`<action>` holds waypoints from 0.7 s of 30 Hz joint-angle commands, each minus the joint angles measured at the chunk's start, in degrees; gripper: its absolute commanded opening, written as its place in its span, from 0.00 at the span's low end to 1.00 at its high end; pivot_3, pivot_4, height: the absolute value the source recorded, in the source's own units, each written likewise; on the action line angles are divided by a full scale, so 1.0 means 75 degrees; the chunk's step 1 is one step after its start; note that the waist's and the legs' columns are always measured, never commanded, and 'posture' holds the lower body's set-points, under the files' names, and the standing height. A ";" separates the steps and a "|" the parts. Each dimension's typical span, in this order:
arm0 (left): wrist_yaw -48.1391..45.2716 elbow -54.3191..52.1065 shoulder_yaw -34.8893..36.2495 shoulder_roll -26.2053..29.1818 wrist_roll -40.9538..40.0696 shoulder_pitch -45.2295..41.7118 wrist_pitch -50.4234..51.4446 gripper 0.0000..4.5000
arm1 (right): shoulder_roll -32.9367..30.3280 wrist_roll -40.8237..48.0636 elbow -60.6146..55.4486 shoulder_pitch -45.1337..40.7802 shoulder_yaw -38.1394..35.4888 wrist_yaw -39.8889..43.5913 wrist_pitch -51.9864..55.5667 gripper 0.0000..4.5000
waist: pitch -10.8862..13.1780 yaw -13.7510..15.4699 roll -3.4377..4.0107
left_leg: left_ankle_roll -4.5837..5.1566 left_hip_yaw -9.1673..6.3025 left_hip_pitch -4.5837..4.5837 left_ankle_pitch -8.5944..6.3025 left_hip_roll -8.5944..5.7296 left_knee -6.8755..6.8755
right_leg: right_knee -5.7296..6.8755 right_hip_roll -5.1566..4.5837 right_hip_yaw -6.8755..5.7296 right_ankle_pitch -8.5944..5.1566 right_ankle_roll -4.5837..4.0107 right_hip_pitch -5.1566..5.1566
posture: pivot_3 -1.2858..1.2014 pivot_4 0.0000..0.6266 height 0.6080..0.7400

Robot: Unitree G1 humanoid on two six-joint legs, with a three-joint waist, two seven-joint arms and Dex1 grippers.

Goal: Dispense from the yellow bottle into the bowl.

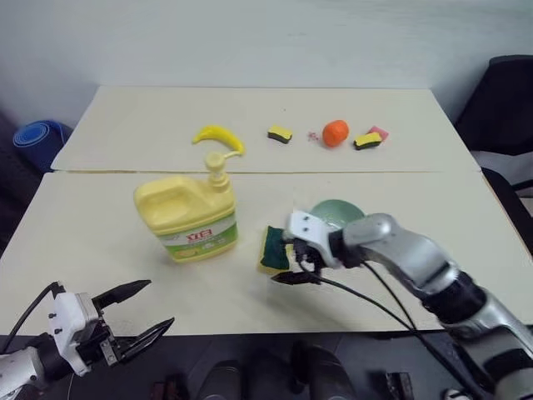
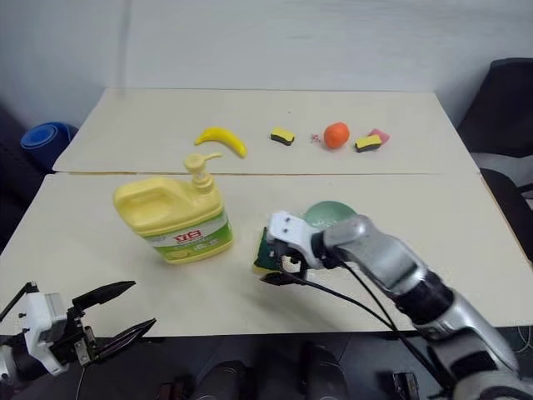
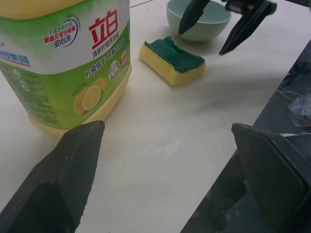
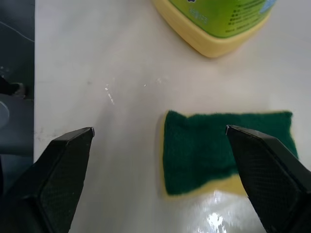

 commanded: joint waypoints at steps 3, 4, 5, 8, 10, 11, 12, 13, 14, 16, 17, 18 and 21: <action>0.0322 -0.0447 -0.0061 -0.0232 0.0260 0.0083 0.0079 0.99 | 0.0650 -0.1238 0.0905 -0.0305 0.0800 -0.0266 -0.0181 1.00 | 0.0001 -0.0072 0.0001 | -0.0009 0.0000 0.0001 0.0006 0.0001 0.0000 | 0.0004 0.0001 -0.0002 0.0001 0.0002 -0.0001 | 0.52 0.24 1.00; 0.0371 -0.0483 -0.0082 -0.0265 0.0278 0.0065 0.0112 0.99 | 0.0625 -0.1415 0.1077 -0.0354 0.1006 -0.0090 -0.0223 1.00 | 0.0001 -0.0078 0.0001 | -0.0010 0.0000 0.0000 0.0008 0.0000 0.0000 | 0.0007 0.0001 -0.0001 0.0001 0.0002 -0.0001 | 0.52 0.24 1.00; 0.0405 -0.0510 -0.0095 -0.0290 0.0305 0.0053 0.0125 0.99 | 0.0637 -0.1527 0.1237 -0.0370 0.1110 0.0023 -0.0288 1.00 | 0.0000 -0.0087 0.0000 | -0.0008 0.0000 0.0002 0.0010 -0.0002 0.0000 | 0.0008 0.0000 0.0001 0.0003 0.0005 0.0000 | 0.52 0.24 1.00; 0.0455 -0.0517 -0.0073 -0.0323 0.0312 0.0007 0.0149 1.00 | 0.0864 -0.1619 0.1635 -0.0395 0.1017 0.0204 -0.0438 0.92 | 0.0000 -0.0105 0.0000 | -0.0011 0.0001 0.0004 0.0013 -0.0001 0.0001 | 0.0014 0.0001 0.0001 0.0003 0.0005 -0.0002 | 0.52 0.24 1.00; 0.0467 -0.0510 -0.0046 -0.0323 0.0327 0.0002 0.0151 1.00 | 0.0891 -0.1862 0.1839 -0.0473 0.1038 0.0253 -0.0640 0.78 | 0.0000 -0.0109 0.0000 | -0.0017 0.0000 0.0007 0.0017 0.0004 0.0001 | 0.0017 0.0005 -0.0001 0.0003 0.0005 -0.0002 | 0.52 0.24 1.00; 0.0473 -0.0499 -0.0026 -0.0321 0.0334 -0.0003 0.0147 1.00 | 0.0921 -0.1979 0.1934 -0.0495 0.1006 0.0222 -0.0796 0.72 | 0.0000 -0.0110 0.0000 | -0.0018 0.0000 0.0007 0.0017 0.0005 0.0000 | 0.0019 0.0005 -0.0001 0.0003 0.0005 -0.0002 | 0.52 0.24 1.00; 0.0477 -0.0492 -0.0009 -0.0321 0.0343 -0.0007 0.0138 1.00 | 0.0944 -0.2072 0.2003 -0.0508 0.0969 0.0211 -0.0913 0.64 | 0.0000 -0.0112 0.0000 | -0.0019 0.0000 0.0008 0.0018 0.0005 0.0001 | 0.0020 0.0005 -0.0001 0.0003 0.0005 -0.0003 | 0.52 0.24 1.00; 0.0479 -0.0481 0.0004 -0.0318 0.0342 -0.0016 0.0137 1.00 | 0.0978 -0.2117 0.2043 -0.0494 0.0894 0.0217 -0.1073 0.56 | 0.0000 -0.0107 0.0000 | -0.0019 0.0000 0.0007 0.0018 0.0005 0.0000 | 0.0020 0.0005 -0.0001 0.0003 0.0005 -0.0004 | 0.52 0.24 1.00; 0.0480 -0.0470 0.0010 -0.0311 0.0346 -0.0028 0.0135 1.00 | 0.1034 -0.2132 0.2064 -0.0470 0.0778 0.0184 -0.1165 0.49 | 0.0000 -0.0106 0.0000 | -0.0019 0.0000 0.0006 0.0018 0.0005 0.0000 | 0.0020 0.0005 -0.0001 0.0003 0.0005 -0.0004 | 0.52 0.24 1.00; 0.0465 -0.0446 0.0010 -0.0283 0.0377 -0.0055 0.0115 1.00 | 0.1064 -0.2145 0.2027 -0.0422 0.0615 0.0265 -0.1358 0.33 | 0.0000 -0.0110 0.0000 | -0.0019 0.0000 0.0005 0.0018 0.0005 0.0000 | 0.0018 0.0005 -0.0001 0.0003 0.0005 -0.0004 | 0.52 0.24 1.00; 0.0462 -0.0440 0.0006 -0.0274 0.0376 -0.0074 0.0119 1.00 | 0.1068 -0.2100 0.1977 -0.0375 0.0512 0.0336 -0.1516 0.27 | 0.0000 -0.0110 0.0000 | -0.0019 0.0000 0.0005 0.0018 0.0005 0.0000 | 0.0019 0.0005 -0.0001 0.0003 0.0005 -0.0004 | 0.52 0.24 1.00; 0.0457 -0.0432 -0.0003 -0.0266 0.0376 -0.0105 0.0121 1.00 | 0.1063 -0.2012 0.1885 -0.0318 0.0364 0.0386 -0.1515 0.17 | 0.0000 -0.0111 0.0000 | -0.0019 0.0000 0.0005 0.0018 0.0005 0.0000 | 0.0018 0.0005 -0.0001 0.0003 0.0005 -0.0004 | 0.52 0.24 1.00; 0.0416 -0.0466 0.0024 -0.0170 -0.0070 -0.0369 0.0434 1.00 | 0.1006 -0.0772 0.1362 -0.0086 -0.0878 0.1174 -0.1868 0.01 | 0.0002 -0.0094 0.0003 | -0.0019 -0.0003 0.0002 0.0018 0.0006 0.0000 | 0.0017 0.0006 -0.0004 0.0003 0.0005 -0.0003 | 0.52 0.24 1.00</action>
